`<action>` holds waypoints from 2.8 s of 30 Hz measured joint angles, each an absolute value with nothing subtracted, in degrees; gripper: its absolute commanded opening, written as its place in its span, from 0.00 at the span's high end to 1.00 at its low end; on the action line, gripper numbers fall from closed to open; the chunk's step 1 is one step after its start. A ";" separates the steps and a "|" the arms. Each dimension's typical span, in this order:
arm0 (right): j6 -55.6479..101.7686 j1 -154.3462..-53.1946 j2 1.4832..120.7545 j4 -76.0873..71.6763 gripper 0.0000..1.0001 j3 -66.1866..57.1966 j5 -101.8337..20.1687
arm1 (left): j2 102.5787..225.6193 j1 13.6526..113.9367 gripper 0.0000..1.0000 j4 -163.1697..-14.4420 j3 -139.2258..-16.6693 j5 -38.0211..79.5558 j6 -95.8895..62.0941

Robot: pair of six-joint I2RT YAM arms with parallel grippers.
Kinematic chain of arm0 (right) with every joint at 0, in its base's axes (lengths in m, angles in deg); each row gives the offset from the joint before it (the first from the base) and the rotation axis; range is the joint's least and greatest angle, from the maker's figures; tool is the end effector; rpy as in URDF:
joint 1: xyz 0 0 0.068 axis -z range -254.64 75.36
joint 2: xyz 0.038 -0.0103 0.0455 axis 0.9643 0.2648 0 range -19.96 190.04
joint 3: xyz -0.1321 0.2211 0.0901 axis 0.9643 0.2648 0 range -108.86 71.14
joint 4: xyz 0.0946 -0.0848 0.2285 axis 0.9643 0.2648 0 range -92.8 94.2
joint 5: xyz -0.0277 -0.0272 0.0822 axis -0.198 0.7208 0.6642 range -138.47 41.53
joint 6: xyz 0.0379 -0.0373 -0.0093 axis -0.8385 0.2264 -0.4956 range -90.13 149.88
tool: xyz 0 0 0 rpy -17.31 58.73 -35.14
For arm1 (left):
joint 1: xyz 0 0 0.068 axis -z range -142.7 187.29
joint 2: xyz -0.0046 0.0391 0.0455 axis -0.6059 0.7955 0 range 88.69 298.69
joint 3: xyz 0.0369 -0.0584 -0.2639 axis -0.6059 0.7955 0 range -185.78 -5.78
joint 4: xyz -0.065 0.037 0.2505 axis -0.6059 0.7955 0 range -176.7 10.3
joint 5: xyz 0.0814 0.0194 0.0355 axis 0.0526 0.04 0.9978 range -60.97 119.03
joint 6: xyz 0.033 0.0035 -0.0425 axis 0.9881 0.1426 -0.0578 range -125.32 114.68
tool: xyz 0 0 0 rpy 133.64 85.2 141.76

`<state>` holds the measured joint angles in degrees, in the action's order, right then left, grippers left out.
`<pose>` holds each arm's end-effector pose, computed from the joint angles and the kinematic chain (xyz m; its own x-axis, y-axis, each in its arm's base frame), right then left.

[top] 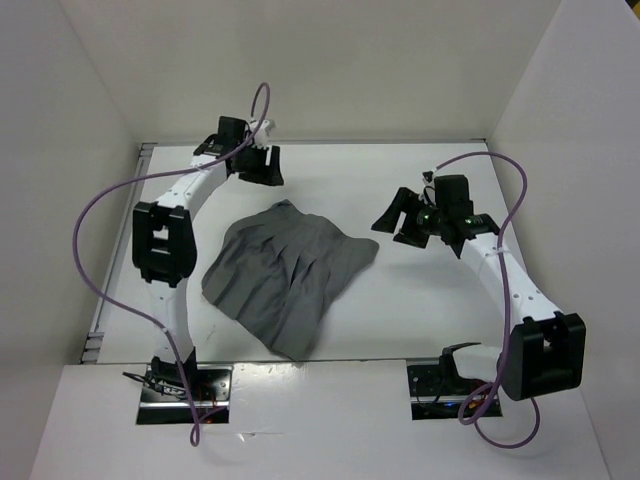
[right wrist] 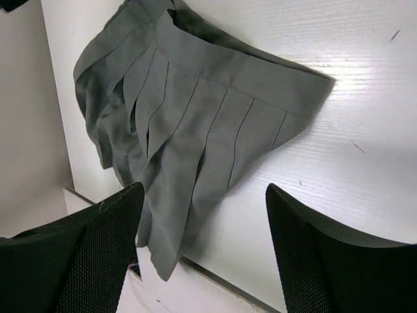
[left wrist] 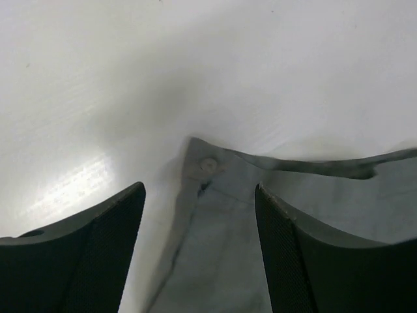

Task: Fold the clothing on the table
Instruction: Flatten the skirt out

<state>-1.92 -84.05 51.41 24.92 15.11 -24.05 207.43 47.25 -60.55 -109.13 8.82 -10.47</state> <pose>0.2595 0.0578 0.2840 -0.8080 0.3524 -0.4722 -0.0249 0.7803 0.6249 0.4701 -0.0949 0.2665 -0.6879 0.0352 -0.7249 0.3565 0.8864 -0.2953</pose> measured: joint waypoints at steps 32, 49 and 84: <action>-5.02 -84.62 45.42 29.49 0.20 13.93 -27.17 | 221.51 48.85 1.00 -49.51 -114.46 0.47 3.24; -11.47 -82.20 36.83 33.34 0.19 16.51 -51.76 | 192.61 72.12 1.00 -50.76 -131.01 -25.01 -7.91; -13.00 -80.60 27.57 32.31 0.28 19.72 -47.13 | 210.10 35.71 1.00 -69.69 -89.24 -8.14 -38.70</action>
<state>-13.00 -80.60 27.57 32.31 19.72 -47.13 210.10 35.71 -69.69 -89.24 -8.14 -38.70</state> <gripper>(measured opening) 0.765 0.018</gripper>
